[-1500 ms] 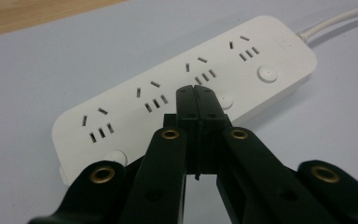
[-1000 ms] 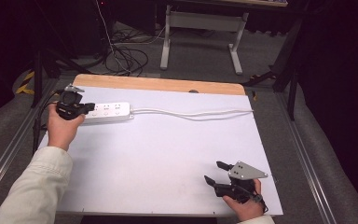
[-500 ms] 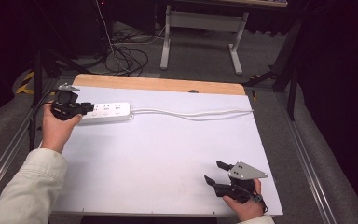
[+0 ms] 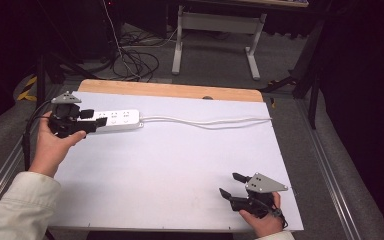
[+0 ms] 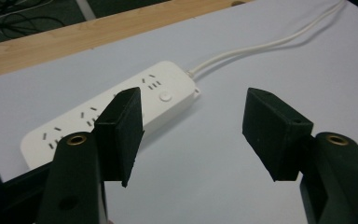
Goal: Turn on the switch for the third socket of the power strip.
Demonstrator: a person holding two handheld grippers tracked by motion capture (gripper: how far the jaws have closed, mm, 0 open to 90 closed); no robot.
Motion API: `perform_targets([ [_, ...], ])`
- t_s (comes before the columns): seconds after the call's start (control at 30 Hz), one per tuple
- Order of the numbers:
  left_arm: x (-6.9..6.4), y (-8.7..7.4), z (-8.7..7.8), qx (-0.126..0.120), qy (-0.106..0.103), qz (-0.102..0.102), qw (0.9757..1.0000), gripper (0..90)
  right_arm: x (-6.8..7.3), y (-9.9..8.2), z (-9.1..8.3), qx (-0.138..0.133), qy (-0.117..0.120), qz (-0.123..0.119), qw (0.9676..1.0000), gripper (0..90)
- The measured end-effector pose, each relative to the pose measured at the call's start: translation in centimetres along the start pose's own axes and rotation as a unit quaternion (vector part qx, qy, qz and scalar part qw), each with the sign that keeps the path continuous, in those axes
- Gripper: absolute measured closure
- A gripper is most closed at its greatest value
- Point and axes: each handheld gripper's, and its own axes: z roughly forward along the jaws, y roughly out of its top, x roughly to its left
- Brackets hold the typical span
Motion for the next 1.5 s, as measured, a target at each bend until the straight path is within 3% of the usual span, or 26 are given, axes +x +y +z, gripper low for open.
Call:
perform_targets([
  [0.1, -0.9, -0.5, -0.5, 0.000, -0.016, 0.010, 0.9998, 33.4, 0.0, 0.0, 0.0, 0.001, -0.002, -0.002, 1.0000, 31.8],
  [0.27, -2.2, -1.2, -1.8, -0.019, -0.039, 0.023, 0.9988, 27.0, 0.1, 0.0, 0.0, 0.001, -0.002, -0.002, 1.0000, 31.8],
  [0.43, -3.5, -2.4, -2.3, -0.014, -0.040, 0.047, 0.9980, 24.2, 0.1, 0.1, 0.0, 0.000, 0.000, -0.002, 1.0000, 31.7],
  [0.6, -4.2, -3.9, -2.7, -0.037, -0.060, 0.052, 0.9961, 21.5, 0.1, 0.1, 0.0, 0.002, -0.001, -0.004, 1.0000, 31.5],
  [0.73, -4.8, -5.2, -2.8, -0.049, -0.053, 0.061, 0.9955, 21.5, 0.1, 0.1, 0.0, 0.002, -0.001, -0.004, 1.0000, 31.6],
  [0.8, -5.2, -5.9, -2.8, -0.058, -0.061, 0.059, 0.9947, 21.4, 0.1, 0.1, 0.0, 0.002, -0.001, -0.004, 1.0000, 31.5],
  [0.93, -5.9, -7.1, -3.0, -0.070, -0.066, 0.080, 0.9921, 21.1, 0.2, 0.1, 0.0, 0.002, 0.000, -0.004, 1.0000, 31.5],
  [1.1, -6.2, -8.8, -2.8, -0.080, -0.088, 0.074, 0.9901, 19.8, 0.2, 0.1, 0.1, 0.001, 0.002, -0.006, 1.0000, 31.6],
  [1.17, -6.0, -9.6, -2.6, -0.081, -0.088, 0.075, 0.9900, 20.0, 0.2, 0.1, 0.1, 0.002, 0.002, -0.008, 1.0000, 31.5],
  [1.33, -5.8, -11.7, -2.1, -0.084, -0.106, 0.051, 0.9895, 19.3, 0.2, 0.1, 0.0, 0.001, 0.003, -0.007, 1.0000, 31.4],
  [1.43, -5.4, -12.7, -1.8, -0.091, -0.129, 0.015, 0.9874, 19.4, 0.2, 0.1, 0.1, 0.001, 0.005, -0.008, 1.0000, 31.5],
  [1.5, -5.3, -13.4, -1.6, -0.097, -0.132, 0.002, 0.9865, 19.3, 0.3, 0.1, 0.0, 0.000, 0.005, -0.008, 1.0000, 31.5],
])
